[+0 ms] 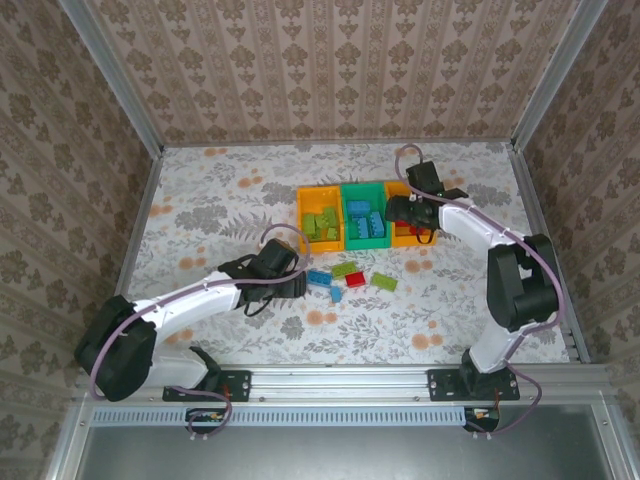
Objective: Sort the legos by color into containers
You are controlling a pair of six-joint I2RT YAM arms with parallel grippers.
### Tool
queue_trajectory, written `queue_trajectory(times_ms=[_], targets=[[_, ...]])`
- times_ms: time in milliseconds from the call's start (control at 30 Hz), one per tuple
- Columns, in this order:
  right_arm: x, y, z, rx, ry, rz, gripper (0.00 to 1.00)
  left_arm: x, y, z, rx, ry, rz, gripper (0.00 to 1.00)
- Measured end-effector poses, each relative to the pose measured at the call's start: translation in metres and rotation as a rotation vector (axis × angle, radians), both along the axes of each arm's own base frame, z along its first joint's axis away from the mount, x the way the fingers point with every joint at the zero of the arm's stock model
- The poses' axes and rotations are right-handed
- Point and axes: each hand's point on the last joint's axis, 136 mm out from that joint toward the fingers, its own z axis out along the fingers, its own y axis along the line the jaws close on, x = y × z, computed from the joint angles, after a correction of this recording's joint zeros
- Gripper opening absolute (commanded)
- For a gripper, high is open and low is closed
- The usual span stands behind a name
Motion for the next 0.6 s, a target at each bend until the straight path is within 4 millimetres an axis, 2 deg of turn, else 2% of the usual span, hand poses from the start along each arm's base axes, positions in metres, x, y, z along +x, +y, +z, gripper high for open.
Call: queue_trajectory(times_ms=[167, 267, 367, 533, 600], targets=[[-0.019, 0.037, 0.035, 0.006, -0.085, 0.119, 0.78, 0.001, 0.002, 0.0, 0.006, -0.003, 0.007, 0.85], [-0.041, 0.06, 0.044, 0.012, -0.107, 0.187, 0.76, 0.002, 0.004, 0.0, 0.013, -0.008, 0.02, 0.92], [-0.071, 0.086, 0.036, 0.011, -0.092, 0.265, 0.75, 0.003, 0.006, 0.001, 0.015, -0.014, 0.032, 0.96], [-0.128, 0.127, 0.001, 0.008, 0.0, 0.387, 0.74, 0.004, 0.009, 0.008, 0.009, -0.041, 0.046, 1.0], [-0.143, 0.138, -0.007, 0.007, 0.023, 0.414, 0.72, 0.004, 0.011, 0.009, 0.01, -0.044, 0.049, 1.0]])
